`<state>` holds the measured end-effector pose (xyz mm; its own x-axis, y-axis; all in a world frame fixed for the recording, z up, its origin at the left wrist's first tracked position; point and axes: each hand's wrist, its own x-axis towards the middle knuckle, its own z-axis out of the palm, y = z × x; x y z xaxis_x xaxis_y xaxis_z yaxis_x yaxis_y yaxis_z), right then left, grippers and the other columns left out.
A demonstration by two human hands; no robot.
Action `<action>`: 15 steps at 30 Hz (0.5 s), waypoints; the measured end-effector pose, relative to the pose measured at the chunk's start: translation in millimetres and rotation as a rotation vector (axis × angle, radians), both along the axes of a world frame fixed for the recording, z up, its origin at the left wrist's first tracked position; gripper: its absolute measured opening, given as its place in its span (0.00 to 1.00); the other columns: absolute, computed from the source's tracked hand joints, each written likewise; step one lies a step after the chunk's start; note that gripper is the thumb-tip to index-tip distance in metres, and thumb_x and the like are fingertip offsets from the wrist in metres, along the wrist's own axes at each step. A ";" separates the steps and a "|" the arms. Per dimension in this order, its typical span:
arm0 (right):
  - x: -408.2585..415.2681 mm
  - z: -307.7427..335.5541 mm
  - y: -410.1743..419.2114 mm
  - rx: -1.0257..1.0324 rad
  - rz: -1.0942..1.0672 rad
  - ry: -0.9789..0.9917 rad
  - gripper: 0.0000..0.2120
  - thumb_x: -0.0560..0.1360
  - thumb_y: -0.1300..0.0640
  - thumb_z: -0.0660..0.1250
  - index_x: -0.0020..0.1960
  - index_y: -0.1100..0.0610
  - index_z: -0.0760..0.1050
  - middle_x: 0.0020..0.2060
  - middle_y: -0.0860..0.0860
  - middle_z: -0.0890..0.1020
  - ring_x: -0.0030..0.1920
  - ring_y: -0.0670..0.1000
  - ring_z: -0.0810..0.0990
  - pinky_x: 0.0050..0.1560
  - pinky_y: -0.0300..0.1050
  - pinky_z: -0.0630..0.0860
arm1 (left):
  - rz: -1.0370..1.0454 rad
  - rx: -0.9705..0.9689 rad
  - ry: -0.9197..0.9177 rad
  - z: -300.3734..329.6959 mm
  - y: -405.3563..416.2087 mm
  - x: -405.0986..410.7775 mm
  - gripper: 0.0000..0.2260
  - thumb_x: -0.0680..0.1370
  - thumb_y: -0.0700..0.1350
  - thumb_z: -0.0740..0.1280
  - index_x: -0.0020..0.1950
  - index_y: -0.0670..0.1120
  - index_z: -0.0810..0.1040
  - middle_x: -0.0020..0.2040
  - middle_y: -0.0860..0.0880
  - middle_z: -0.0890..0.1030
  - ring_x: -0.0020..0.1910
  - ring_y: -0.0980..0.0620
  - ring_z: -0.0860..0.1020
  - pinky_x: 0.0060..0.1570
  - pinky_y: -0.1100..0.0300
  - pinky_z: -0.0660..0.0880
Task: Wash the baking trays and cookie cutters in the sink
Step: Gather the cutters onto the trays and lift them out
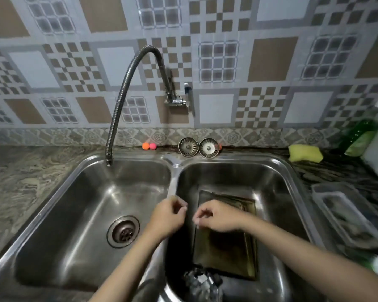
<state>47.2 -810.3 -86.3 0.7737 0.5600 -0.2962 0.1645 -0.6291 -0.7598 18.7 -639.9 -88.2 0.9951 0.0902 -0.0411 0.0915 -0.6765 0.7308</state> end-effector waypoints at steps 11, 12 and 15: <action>-75.8 -107.8 -33.3 -0.577 0.168 0.305 0.14 0.74 0.58 0.64 0.56 0.64 0.78 0.51 0.59 0.81 0.47 0.55 0.79 0.43 0.47 0.74 | -0.182 0.072 0.683 -77.6 -34.9 -22.3 0.13 0.75 0.43 0.61 0.58 0.44 0.69 0.52 0.45 0.77 0.46 0.49 0.75 0.41 0.59 0.71; -73.5 -112.1 -36.9 -0.544 0.106 0.307 0.13 0.73 0.59 0.64 0.56 0.62 0.77 0.51 0.58 0.82 0.49 0.56 0.80 0.42 0.47 0.74 | -0.152 0.004 0.680 -78.5 -36.1 -21.2 0.11 0.74 0.44 0.63 0.55 0.46 0.69 0.49 0.45 0.78 0.42 0.50 0.75 0.40 0.58 0.73; -66.0 -116.7 -46.3 -0.462 -0.007 0.311 0.17 0.73 0.61 0.62 0.62 0.60 0.73 0.57 0.57 0.79 0.56 0.55 0.78 0.48 0.46 0.76 | -0.049 -0.160 0.673 -82.8 -39.3 -16.9 0.17 0.67 0.44 0.67 0.53 0.46 0.66 0.40 0.46 0.76 0.32 0.53 0.73 0.33 0.59 0.72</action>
<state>-18.8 -856.6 -203.0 0.6140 0.3135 -0.7243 -0.0284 -0.9084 -0.4172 1.8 -679.2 -171.0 0.7510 -0.0125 -0.6601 0.5324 -0.5799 0.6167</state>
